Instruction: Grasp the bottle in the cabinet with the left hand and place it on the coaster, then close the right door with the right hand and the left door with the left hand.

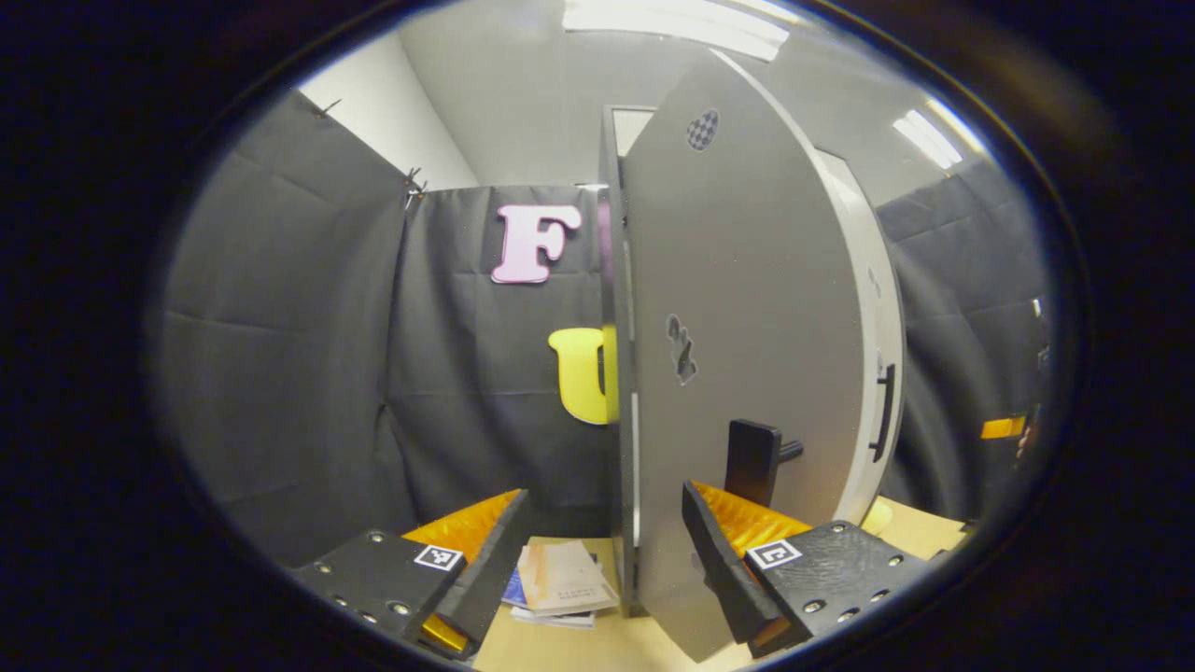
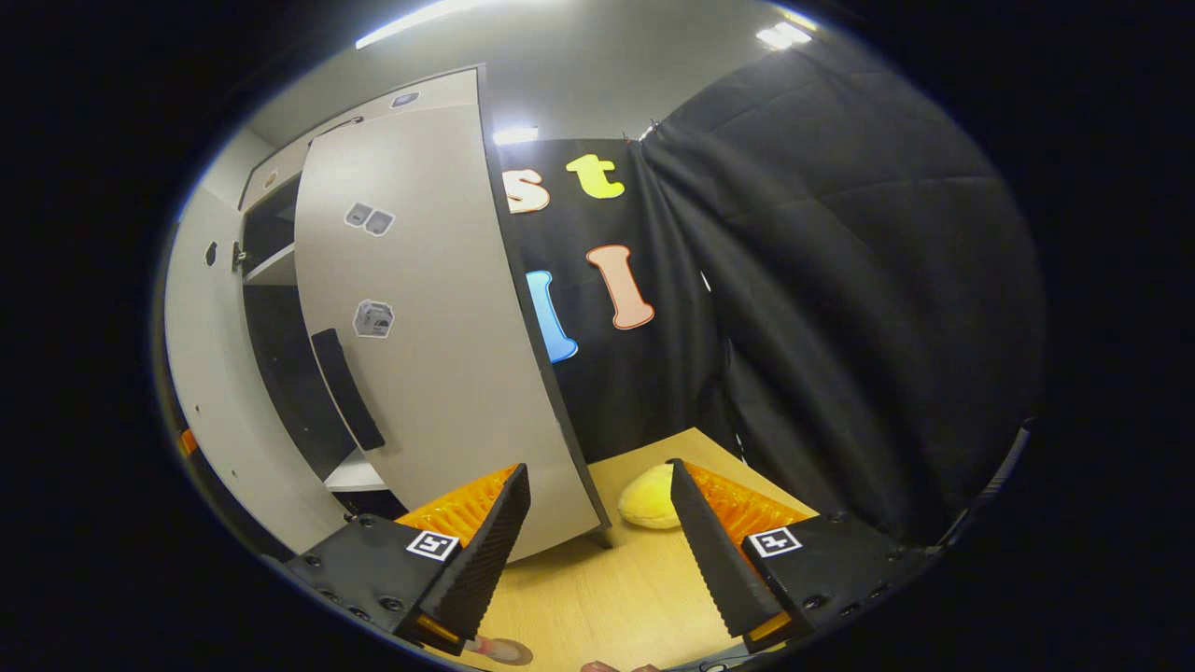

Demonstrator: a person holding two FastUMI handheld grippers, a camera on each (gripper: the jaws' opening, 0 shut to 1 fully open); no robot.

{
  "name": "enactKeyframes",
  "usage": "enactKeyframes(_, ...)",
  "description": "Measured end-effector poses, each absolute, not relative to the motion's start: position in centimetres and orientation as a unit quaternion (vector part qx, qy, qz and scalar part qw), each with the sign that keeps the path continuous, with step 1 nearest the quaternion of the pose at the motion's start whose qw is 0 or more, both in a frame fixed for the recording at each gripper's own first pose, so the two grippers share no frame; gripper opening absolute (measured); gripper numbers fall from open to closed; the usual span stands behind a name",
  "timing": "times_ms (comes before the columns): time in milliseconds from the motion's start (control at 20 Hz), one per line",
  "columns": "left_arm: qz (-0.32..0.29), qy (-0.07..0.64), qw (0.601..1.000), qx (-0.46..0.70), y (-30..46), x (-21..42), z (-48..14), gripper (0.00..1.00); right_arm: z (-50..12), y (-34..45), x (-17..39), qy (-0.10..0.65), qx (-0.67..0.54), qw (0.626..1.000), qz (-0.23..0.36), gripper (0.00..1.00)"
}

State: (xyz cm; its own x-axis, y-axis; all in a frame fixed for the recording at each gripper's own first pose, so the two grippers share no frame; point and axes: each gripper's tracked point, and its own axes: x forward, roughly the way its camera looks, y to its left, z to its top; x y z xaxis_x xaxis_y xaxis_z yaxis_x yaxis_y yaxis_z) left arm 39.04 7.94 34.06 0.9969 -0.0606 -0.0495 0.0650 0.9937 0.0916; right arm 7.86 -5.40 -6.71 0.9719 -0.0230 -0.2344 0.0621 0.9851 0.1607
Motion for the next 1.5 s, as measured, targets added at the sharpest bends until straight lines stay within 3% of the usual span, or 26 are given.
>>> enactKeyframes(450, -0.083, 0.023, 0.994, 0.062, -1.6, 41.2, 34.2, 0.92, -6.7, -8.0, 8.2, 0.113, 0.084, 0.990, -0.022, 0.96)
enactKeyframes(550, -0.072, 0.016, 0.994, 0.086, -2.2, 40.4, 34.5, 0.88, -6.8, -8.3, 8.1, 0.114, 0.076, 0.990, -0.019, 0.96)
enactKeyframes(650, -0.054, 0.020, 0.993, 0.104, -2.3, 39.8, 34.1, 0.94, -7.0, -9.1, 7.5, 0.115, 0.071, 0.991, -0.016, 0.96)
enactKeyframes(700, -0.046, 0.023, 0.993, 0.108, -2.3, 39.6, 33.9, 0.97, -7.1, -9.4, 7.2, 0.117, 0.069, 0.991, -0.014, 0.92)
enactKeyframes(750, -0.041, 0.025, 0.993, 0.107, -2.1, 39.8, 33.6, 1.00, -7.3, -9.5, 7.2, 0.119, 0.068, 0.991, -0.012, 0.96)
enactKeyframes(800, -0.039, 0.028, 0.994, 0.097, -2.2, 39.7, 33.4, 1.00, -7.4, -9.6, 7.2, 0.121, 0.066, 0.990, -0.010, 0.92)
enactKeyframes(900, -0.029, 0.034, 0.997, 0.066, -1.6, 39.7, 33.2, 1.00, -7.7, -10.0, 7.2, 0.127, 0.063, 0.990, -0.004, 0.96)
enactKeyframes(1100, -0.007, 0.023, 1.000, 0.008, -0.8, 38.8, 33.5, 0.88, -7.8, -10.1, 7.6, 0.134, 0.052, 0.989, 0.020, 0.96)
enactKeyframes(1400, 0.018, -0.023, 0.999, -0.040, 0.2, 36.4, 37.1, 0.88, -7.3, -8.0, 8.6, 0.132, 0.052, 0.986, 0.087, 0.97)
enactKeyframes(1450, 0.028, -0.029, 0.998, -0.042, 0.4, 36.1, 37.5, 1.00, -7.2, -7.4, 8.6, 0.133, 0.050, 0.985, 0.102, 0.97)
enactKeyframes(1500, 0.040, -0.033, 0.998, -0.043, 0.6, 35.8, 37.9, 0.94, -7.1, -7.0, 8.7, 0.132, 0.045, 0.983, 0.115, 0.97)
